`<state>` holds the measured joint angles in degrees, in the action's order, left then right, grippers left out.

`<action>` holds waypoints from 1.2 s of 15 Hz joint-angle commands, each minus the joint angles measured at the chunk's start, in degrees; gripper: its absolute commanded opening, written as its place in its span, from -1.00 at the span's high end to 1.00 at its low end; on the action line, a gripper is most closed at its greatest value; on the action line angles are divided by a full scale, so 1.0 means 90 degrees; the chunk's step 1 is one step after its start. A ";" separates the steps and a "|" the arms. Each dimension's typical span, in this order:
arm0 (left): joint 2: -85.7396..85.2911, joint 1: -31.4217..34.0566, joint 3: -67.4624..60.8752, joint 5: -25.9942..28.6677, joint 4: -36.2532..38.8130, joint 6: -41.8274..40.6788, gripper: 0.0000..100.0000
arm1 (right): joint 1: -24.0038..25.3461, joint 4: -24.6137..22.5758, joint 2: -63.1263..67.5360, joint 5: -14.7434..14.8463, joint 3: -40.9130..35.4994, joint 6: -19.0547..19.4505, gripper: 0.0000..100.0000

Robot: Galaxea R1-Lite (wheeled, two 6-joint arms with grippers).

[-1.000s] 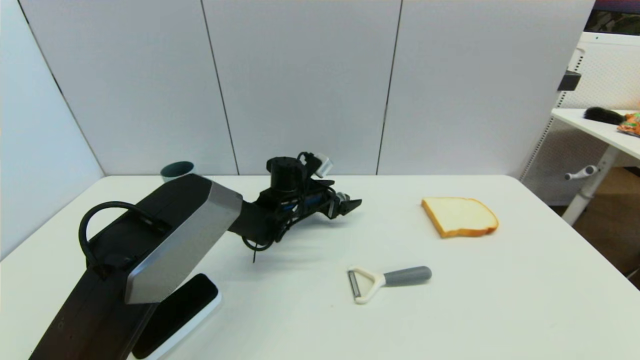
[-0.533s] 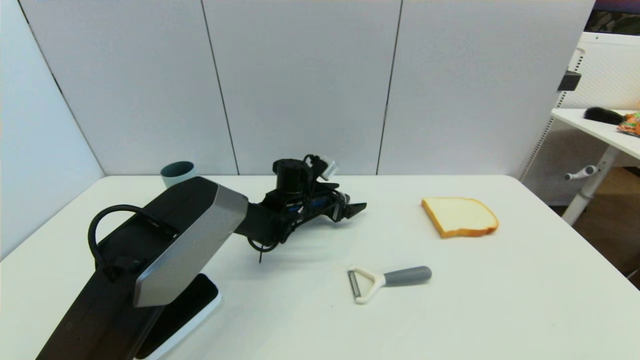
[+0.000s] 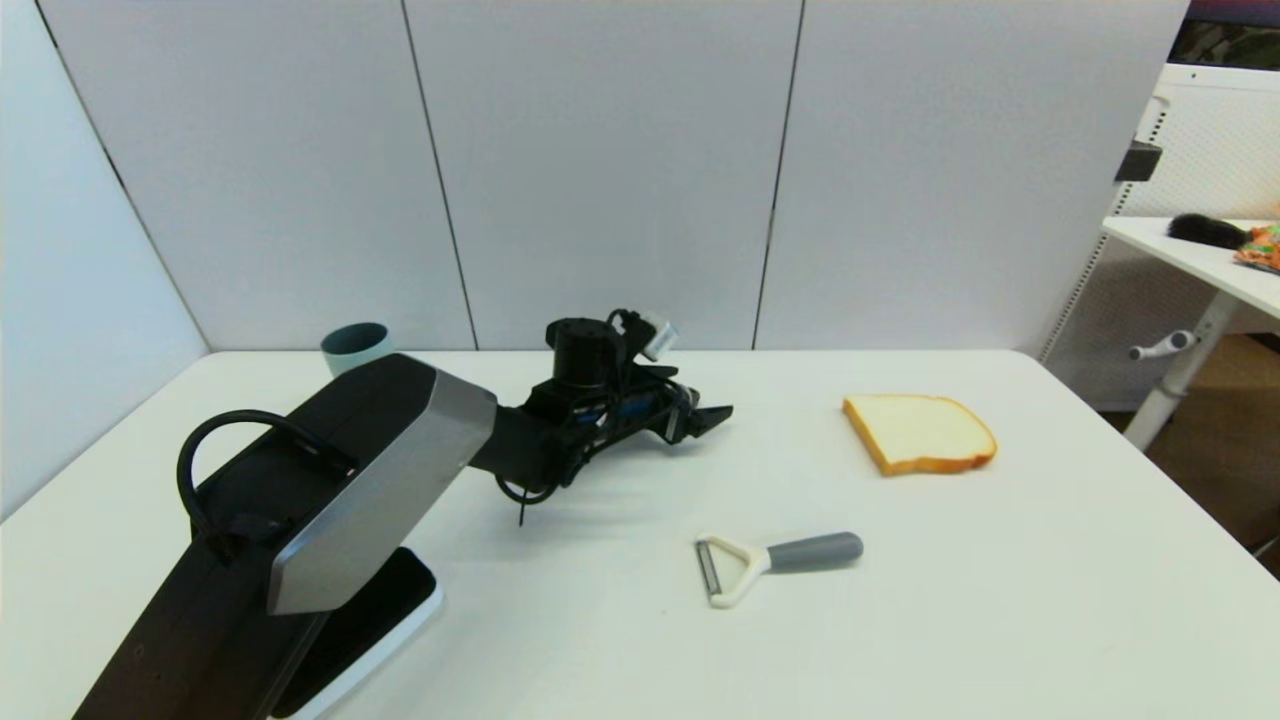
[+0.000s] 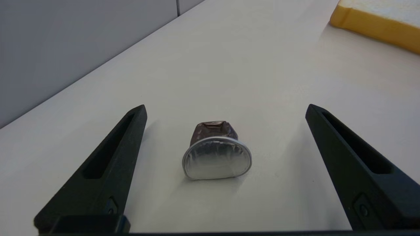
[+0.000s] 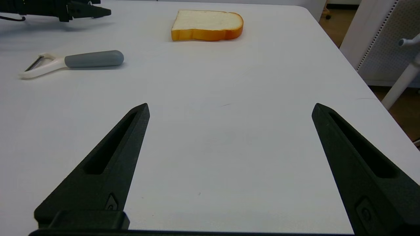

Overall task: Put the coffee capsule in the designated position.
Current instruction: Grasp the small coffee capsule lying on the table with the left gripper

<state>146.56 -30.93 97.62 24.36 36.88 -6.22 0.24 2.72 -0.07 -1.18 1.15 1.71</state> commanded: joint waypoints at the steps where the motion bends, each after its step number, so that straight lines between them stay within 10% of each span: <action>1: 0.0005 0.0009 -0.0007 0.0009 -0.0172 -0.0178 -1.00 | 0.0002 0.0001 0.0008 -0.0005 0.0000 0.0006 -1.00; 18: 0.0015 0.0009 0.0061 -0.0187 -0.0318 -0.0286 -1.00 | 0.0002 0.0001 0.0008 -0.0005 0.0000 0.0006 -1.00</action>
<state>146.69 -30.82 98.15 22.56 33.77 -8.77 0.24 2.72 -0.07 -1.21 1.15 1.71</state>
